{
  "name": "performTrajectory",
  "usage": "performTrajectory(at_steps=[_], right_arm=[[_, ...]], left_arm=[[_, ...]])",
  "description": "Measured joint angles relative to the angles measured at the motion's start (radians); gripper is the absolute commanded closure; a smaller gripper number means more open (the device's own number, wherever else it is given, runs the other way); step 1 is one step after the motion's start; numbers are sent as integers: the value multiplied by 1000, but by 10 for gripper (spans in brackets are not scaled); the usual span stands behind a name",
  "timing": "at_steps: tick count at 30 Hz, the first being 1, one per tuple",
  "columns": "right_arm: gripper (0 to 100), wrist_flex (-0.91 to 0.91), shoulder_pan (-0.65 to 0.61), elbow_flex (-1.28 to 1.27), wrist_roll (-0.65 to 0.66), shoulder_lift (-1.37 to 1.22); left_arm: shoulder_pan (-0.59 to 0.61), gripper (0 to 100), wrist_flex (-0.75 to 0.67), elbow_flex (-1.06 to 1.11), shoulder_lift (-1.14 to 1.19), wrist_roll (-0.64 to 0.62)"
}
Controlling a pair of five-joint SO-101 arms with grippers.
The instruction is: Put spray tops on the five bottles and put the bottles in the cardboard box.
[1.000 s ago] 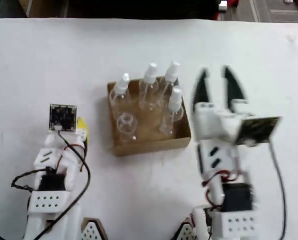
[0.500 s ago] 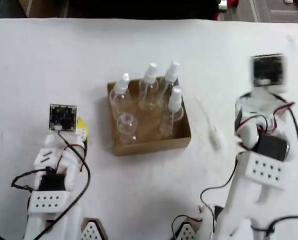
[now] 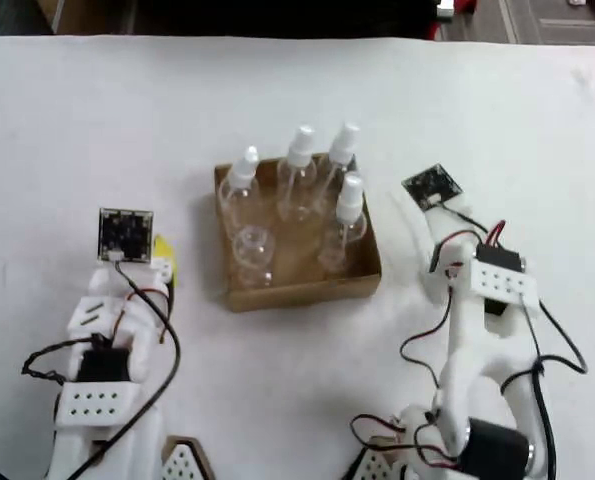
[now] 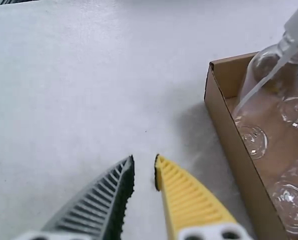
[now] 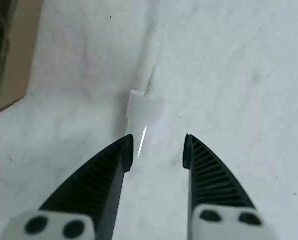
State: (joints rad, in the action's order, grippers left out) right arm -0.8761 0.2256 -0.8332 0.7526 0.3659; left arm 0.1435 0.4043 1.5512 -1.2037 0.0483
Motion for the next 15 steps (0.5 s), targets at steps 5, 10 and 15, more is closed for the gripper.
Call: performTrajectory(at_steps=[5,10,15], right_arm=[[861,75,-5,-8,-60,-81],[861,155,-3,-6,-69,-167],[887,181,-3,0,-75,-245]], left_arm=[[0,928,0,0,0,0],[0,928,0,0,0,0],[0,928,0,0,0,0]])
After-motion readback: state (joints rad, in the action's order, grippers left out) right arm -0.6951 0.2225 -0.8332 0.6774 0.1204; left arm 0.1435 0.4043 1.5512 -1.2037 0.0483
